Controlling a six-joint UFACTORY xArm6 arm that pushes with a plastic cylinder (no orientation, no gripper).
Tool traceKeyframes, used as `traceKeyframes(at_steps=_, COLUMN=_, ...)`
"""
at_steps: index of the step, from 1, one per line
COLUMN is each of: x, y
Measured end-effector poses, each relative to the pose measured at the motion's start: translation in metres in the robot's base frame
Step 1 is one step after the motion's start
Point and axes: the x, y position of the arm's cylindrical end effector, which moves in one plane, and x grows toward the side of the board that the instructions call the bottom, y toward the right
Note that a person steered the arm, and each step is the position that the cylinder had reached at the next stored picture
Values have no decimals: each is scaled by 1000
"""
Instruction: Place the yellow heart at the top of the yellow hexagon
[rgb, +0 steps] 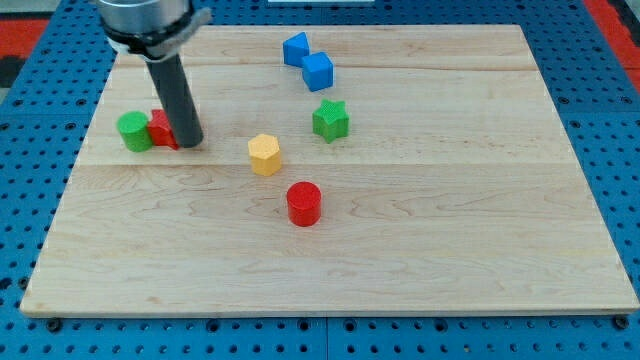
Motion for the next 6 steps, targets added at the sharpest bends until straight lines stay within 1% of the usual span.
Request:
traceKeyframes(at_steps=1, x=-7, y=27)
traceKeyframes(at_steps=2, x=-37, y=35)
traceKeyframes(at_steps=3, x=-65, y=29)
traceKeyframes(at_steps=4, x=-120, y=-39)
traceKeyframes(at_steps=5, x=-101, y=-85)
traceKeyframes(at_steps=6, x=-26, y=10)
